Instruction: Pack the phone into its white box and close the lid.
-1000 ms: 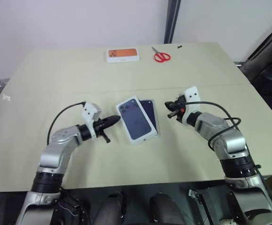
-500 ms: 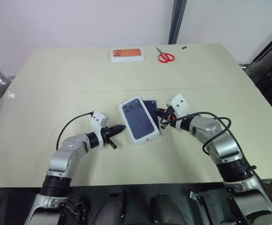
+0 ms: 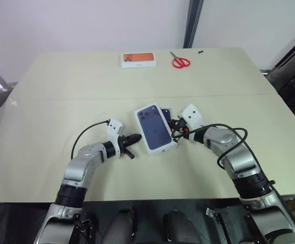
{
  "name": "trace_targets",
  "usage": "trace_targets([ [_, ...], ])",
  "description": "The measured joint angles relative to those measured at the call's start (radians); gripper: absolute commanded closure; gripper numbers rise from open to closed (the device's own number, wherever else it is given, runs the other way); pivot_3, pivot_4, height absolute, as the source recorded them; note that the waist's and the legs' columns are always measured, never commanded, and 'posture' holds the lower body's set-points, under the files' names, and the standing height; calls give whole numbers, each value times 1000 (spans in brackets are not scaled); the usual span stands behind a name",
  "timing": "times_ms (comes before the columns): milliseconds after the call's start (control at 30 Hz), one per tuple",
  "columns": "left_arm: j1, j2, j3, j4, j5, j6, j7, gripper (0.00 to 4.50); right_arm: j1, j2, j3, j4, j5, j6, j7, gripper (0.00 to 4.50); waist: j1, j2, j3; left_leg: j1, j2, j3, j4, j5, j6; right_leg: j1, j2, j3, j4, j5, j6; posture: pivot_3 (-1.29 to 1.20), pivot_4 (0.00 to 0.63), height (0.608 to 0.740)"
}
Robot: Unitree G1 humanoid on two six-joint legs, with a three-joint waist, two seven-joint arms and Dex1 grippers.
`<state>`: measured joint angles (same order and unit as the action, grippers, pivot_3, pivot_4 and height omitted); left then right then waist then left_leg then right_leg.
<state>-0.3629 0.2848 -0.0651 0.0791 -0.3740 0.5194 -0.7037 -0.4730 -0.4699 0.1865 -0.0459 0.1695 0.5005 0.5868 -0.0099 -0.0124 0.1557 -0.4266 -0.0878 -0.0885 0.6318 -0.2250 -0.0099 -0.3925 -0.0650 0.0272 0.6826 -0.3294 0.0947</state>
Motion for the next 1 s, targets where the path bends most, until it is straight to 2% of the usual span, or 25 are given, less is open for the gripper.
trace_targets([
  [433,-52,-57,4,26,17,-4,29,4500,55,-4,-40,-3,-39,4,-8,4457,0,0,0,0,0,0,0,2,-3,0,0,0,0,0,0,0,150,734],
  [1000,-82,-80,4,66,26,-9,34,4500,70,6,-46,-6,-68,12,-41,4457,-1,0,0,0,0,0,0,2,-4,0,0,0,0,0,0,0,150,734],
])
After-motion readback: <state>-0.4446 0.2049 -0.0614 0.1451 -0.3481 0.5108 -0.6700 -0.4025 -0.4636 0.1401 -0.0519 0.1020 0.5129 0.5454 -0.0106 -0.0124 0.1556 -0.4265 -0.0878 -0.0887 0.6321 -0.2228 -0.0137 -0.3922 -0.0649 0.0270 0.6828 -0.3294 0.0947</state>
